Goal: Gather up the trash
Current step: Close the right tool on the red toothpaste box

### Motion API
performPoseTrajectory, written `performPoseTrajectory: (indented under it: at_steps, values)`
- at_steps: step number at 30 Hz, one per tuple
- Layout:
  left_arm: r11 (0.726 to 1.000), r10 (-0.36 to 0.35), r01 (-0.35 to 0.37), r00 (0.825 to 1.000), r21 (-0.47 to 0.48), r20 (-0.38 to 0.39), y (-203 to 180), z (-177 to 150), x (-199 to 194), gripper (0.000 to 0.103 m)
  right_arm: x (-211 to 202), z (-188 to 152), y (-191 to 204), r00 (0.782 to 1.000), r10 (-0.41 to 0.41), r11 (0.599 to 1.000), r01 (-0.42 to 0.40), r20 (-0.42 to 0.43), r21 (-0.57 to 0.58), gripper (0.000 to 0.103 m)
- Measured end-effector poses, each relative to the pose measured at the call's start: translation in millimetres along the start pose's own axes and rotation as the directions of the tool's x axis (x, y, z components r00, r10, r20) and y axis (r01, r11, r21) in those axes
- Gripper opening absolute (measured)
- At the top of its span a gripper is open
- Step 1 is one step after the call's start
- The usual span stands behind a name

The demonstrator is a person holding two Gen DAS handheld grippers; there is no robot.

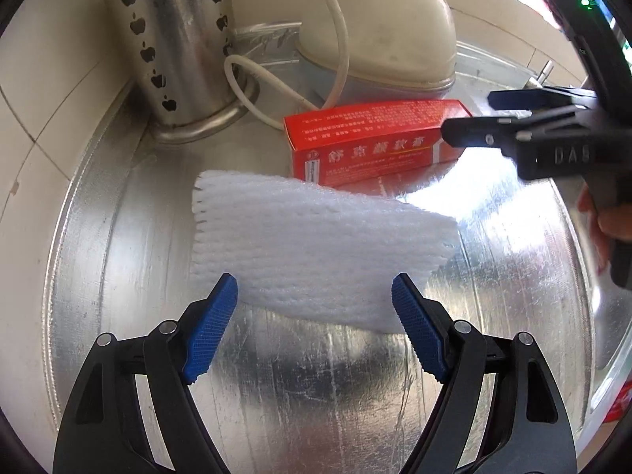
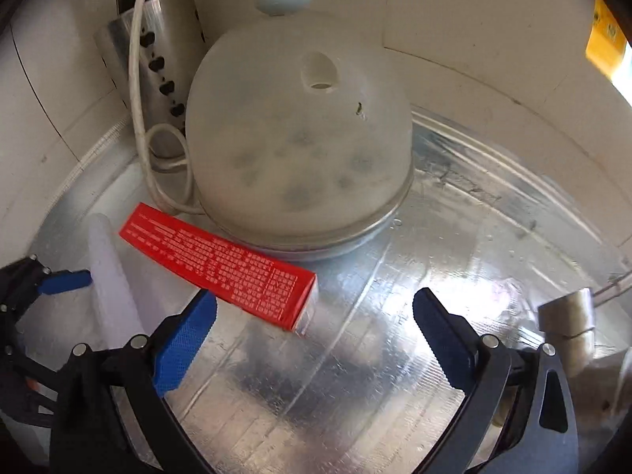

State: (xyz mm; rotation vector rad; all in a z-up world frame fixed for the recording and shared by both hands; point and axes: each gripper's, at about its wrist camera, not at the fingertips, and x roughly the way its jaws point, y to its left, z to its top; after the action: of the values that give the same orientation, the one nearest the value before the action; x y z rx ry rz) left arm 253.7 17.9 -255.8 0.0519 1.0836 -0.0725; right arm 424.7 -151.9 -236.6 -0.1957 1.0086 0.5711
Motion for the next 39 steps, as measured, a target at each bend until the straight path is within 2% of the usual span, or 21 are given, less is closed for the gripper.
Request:
performPoseTrajectory:
  at_steps: [5,12,15,17,23,25,27,28,31,36,39]
  values:
    - [1.000,-0.004,0.004,1.000,-0.008,-0.001,5.2,-7.3,-3.4,0.079,17.4,2.9,-11.3,0.991,0.128,0.990,-0.127,-0.021,0.055,0.098]
    - [1.000,-0.006,0.006,1.000,-0.013,-0.008,5.5,-13.6,-7.4,0.079,17.6,-9.1,35.4,0.977,0.207,0.978,-0.208,-0.048,-0.022,0.098]
    - [1.000,-0.008,0.008,1.000,-0.020,-0.010,8.1,-18.2,-7.6,0.079,8.9,-8.2,43.1,0.986,0.167,0.985,-0.167,0.001,-0.049,0.098]
    - [1.000,-0.008,0.008,1.000,-0.023,-0.010,10.4,-19.9,-8.3,0.079,3.8,-5.8,37.6,0.990,0.136,0.990,-0.136,0.023,-0.029,0.098]
    - [0.999,-0.013,0.013,1.000,-0.038,-0.013,17.5,-25.6,-10.4,0.079,16.1,6.6,47.0,0.990,0.141,0.989,-0.142,-0.030,-0.038,0.097]
    - [0.999,-0.014,0.013,1.000,-0.036,-0.014,18.8,-26.9,-11.0,0.079,24.2,8.4,50.6,0.988,0.145,0.987,-0.148,-0.049,-0.057,0.094]
    - [0.999,-0.015,0.015,1.000,-0.037,-0.015,19.0,-27.7,-11.6,0.079,31.3,9.9,59.2,0.986,0.147,0.986,-0.153,-0.077,-0.067,0.081]
    - [0.999,-0.016,0.015,1.000,-0.038,-0.015,19.5,-26.1,-11.3,0.079,36.1,10.0,65.2,0.985,0.150,0.985,-0.157,-0.090,-0.071,0.079]
    - [0.999,-0.016,0.015,1.000,-0.040,-0.016,19.8,-26.1,-11.2,0.079,40.4,10.3,74.5,0.985,0.141,0.985,-0.150,-0.098,-0.084,0.076]
    - [0.999,-0.018,0.018,1.000,-0.040,-0.018,21.8,-26.1,-11.4,0.079,43.5,17.7,93.4,0.985,0.117,0.982,-0.133,-0.127,-0.132,0.047]
    - [0.999,-0.021,0.020,1.000,-0.042,-0.018,24.2,-26.9,-12.0,0.079,38.7,14.2,104.7,0.984,0.103,0.978,-0.127,-0.146,-0.164,0.040]
